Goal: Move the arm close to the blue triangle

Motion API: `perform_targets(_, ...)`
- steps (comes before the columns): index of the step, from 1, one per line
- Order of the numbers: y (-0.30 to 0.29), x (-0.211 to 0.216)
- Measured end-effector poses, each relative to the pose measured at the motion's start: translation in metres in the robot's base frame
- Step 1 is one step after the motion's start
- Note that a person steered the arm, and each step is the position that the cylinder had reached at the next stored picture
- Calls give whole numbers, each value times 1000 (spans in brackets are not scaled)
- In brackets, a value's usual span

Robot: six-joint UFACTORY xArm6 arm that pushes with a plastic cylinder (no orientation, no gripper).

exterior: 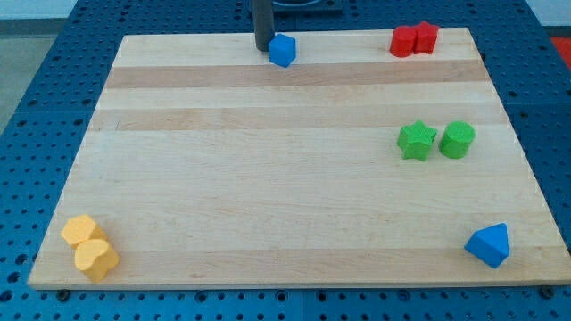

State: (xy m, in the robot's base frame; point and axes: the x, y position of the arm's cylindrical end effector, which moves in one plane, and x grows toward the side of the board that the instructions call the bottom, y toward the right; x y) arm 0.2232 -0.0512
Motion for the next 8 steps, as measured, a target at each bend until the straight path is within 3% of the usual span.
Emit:
perform_targets(1,-36,2)
perform_targets(2,-50,83)
perform_targets(3,-3,171)
perform_targets(4,98,227)
perform_targets(5,145,271)
perform_targets(6,187,295)
perform_targets(8,282,302)
